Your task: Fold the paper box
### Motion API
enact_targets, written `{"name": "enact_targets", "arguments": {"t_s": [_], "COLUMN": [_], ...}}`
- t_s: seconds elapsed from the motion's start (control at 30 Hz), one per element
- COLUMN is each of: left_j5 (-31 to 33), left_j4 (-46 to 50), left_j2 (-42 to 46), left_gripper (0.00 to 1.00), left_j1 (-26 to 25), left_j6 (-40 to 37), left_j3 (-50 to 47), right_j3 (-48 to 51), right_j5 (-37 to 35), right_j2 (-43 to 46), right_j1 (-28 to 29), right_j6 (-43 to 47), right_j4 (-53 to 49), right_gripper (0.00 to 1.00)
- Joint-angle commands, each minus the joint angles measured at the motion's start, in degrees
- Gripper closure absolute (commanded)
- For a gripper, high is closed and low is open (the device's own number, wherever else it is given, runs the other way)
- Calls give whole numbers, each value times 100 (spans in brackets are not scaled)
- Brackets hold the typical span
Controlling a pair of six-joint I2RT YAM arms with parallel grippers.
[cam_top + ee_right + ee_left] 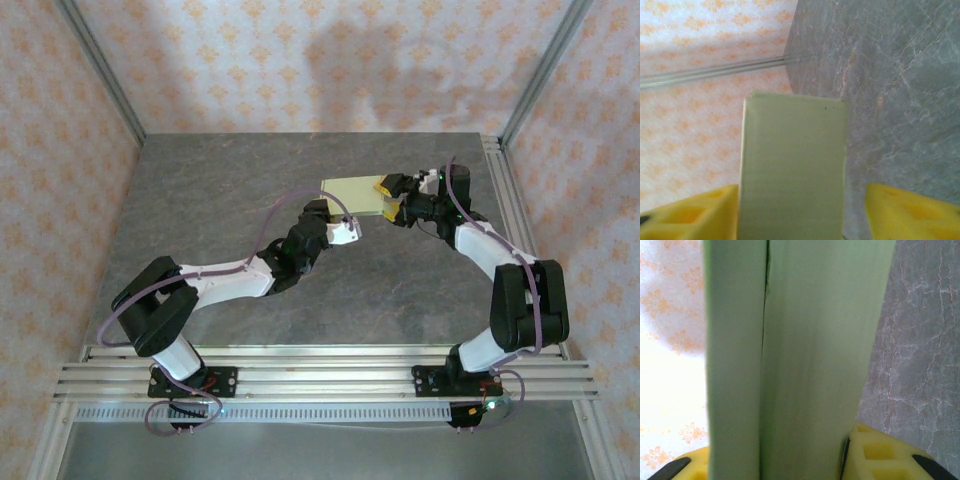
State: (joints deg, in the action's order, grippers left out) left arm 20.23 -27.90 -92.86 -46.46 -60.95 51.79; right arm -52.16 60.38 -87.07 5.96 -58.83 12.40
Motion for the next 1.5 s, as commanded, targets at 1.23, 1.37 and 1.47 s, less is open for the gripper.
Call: {"name": "enact_targets", "arguments": {"t_s": [1.23,1.37,1.47], "left_j5": [-4132,-4092,-4052], "left_j4": [7907,8124,8237], "left_j2": [-984,-1217,-1329], "left_gripper": [68,68,67], "left_j1": [831,849,863], "left_j6": [2660,2611,2618], "left_j3": [2979,3165,3305], "right_j3": [-908,-749,-767], "right_j5": [-2127,-2042,-2447], "right_j2": [2322,2176,1963], "right_j1": [280,519,803], "right_j6": [8033,8332,8564], "right_j4": [-5197,-5082,-5054], "right_gripper": [9,13,23]}}
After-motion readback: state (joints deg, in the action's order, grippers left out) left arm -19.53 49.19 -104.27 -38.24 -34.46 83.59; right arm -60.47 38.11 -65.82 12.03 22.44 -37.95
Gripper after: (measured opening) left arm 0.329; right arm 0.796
